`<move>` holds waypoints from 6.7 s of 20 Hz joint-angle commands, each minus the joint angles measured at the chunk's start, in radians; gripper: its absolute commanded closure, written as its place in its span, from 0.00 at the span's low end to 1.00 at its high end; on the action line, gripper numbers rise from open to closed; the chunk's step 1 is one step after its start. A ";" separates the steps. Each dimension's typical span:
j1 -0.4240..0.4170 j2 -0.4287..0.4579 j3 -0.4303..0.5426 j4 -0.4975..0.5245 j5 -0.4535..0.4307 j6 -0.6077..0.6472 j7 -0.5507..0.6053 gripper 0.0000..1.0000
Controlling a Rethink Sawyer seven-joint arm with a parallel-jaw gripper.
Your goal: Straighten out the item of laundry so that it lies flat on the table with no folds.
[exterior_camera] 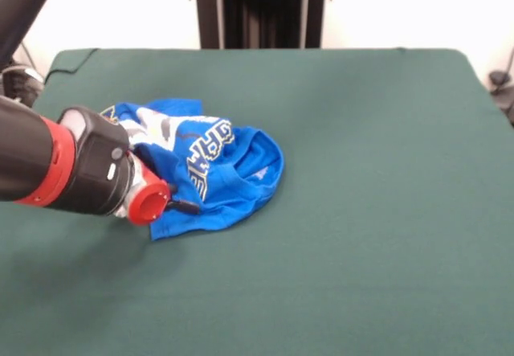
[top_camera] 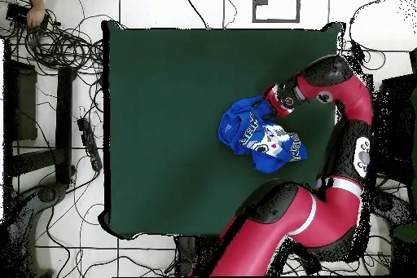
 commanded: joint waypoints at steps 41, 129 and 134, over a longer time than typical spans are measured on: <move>-0.159 -0.072 0.068 0.309 -0.144 -0.006 -0.382 0.00; 0.002 -0.363 -0.265 0.830 -0.058 -1.684 0.494 0.00; 0.014 -0.389 -0.277 0.846 -0.067 -1.707 0.552 0.00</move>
